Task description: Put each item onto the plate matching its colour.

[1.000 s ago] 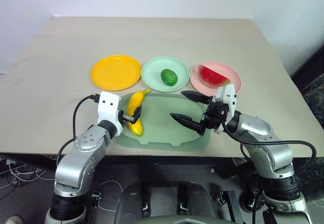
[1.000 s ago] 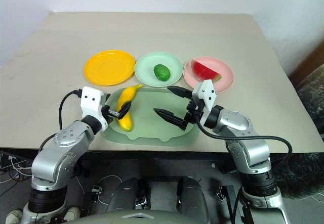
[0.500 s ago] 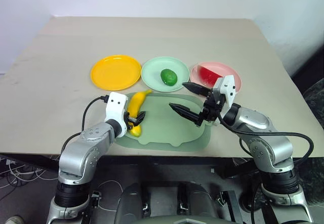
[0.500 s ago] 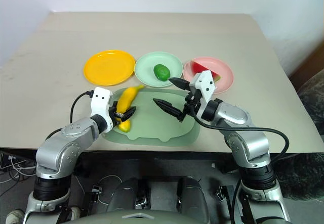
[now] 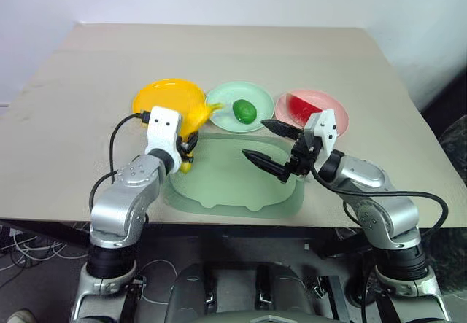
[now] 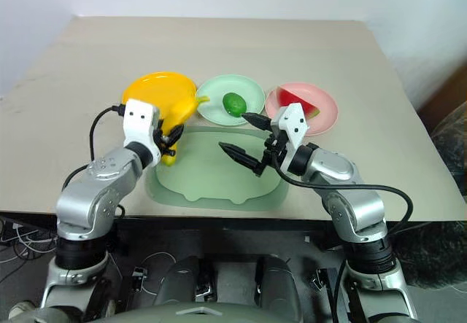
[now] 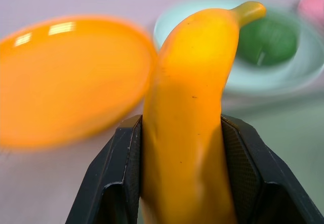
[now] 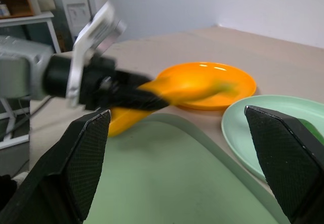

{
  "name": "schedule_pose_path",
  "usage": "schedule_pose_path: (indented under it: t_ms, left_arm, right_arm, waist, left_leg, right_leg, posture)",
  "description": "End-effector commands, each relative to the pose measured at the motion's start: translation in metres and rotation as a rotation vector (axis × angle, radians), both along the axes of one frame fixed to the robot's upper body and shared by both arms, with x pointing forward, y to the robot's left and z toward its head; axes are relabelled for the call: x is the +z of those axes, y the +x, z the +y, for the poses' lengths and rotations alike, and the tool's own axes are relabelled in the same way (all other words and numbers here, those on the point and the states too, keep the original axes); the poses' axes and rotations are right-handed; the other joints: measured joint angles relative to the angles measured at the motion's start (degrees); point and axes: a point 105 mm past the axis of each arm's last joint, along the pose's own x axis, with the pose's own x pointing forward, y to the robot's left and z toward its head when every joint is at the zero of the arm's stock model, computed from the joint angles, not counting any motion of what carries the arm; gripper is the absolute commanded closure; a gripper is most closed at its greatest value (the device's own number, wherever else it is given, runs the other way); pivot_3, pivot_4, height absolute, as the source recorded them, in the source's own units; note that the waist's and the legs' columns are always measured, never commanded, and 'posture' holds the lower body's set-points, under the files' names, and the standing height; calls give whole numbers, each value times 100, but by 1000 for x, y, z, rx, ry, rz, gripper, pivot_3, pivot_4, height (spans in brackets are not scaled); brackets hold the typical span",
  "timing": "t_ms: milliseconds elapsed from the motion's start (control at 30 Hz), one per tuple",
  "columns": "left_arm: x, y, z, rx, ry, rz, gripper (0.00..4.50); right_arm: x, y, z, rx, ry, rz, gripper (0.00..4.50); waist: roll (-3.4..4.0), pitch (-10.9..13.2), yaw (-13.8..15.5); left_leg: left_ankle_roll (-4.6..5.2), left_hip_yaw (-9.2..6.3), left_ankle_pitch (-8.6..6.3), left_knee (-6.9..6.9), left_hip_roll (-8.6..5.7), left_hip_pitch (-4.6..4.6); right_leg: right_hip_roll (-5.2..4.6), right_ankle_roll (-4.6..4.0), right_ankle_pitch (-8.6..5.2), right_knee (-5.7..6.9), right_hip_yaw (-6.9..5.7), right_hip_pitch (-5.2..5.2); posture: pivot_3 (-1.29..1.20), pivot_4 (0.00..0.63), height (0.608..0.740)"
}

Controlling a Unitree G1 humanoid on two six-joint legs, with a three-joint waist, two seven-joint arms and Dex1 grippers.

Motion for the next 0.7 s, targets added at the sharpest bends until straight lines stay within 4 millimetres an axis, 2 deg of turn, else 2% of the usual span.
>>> schedule_pose_path:
  t_ms: [33, 200, 333, 500, 700]
  left_arm:
    - [20, 17, 20, 140, -16, -74, 2466]
    - [32, 45, 41, 277, -55, -93, 2466]
    - [41, 66, 51, 323, -91, -99, 2466]
    - [38, 94, 57, 345, -76, -84, 2466]
    - [25, 115, 67, 382, -65, -20, 2466]
  right_arm:
    - [5, 1, 3, 9, 6, -46, 0]
    - [4, 7, 3, 5, 4, -57, 0]
    - [3, 10, 2, 2, -1, -63, 0]
    - [3, 12, 4, 2, -8, -69, 0]
    - [0, 15, -1, -18, -32, -65, 0]
  waist:
    - [0, 0, -8]
    - [-1, 1, -8]
    - [-3, 2, 5]
    - [-4, 2, -6]
    - [-5, 3, -18]
  left_leg:
    - [0, 0, 0, -1, 0, 0]
    - [-1, 2, 1, -1, 0, -1]
    - [-1, 2, 2, -1, 0, -1]
    - [-1, 4, 2, 0, -1, -1]
    - [-2, 8, 2, -1, 0, -2]
  right_leg:
    - [1, 0, 0, 0, 0, 0]
    - [3, 1, 0, 1, -1, -2]
    - [3, 1, 1, 0, -2, -2]
    - [3, 2, 1, 1, -3, -2]
    - [4, 3, 1, 2, -3, -5]
  posture:
    - [0, 150, 695]
    - [0, 150, 695]
    - [0, 150, 695]
    - [0, 150, 695]
    - [0, 150, 695]
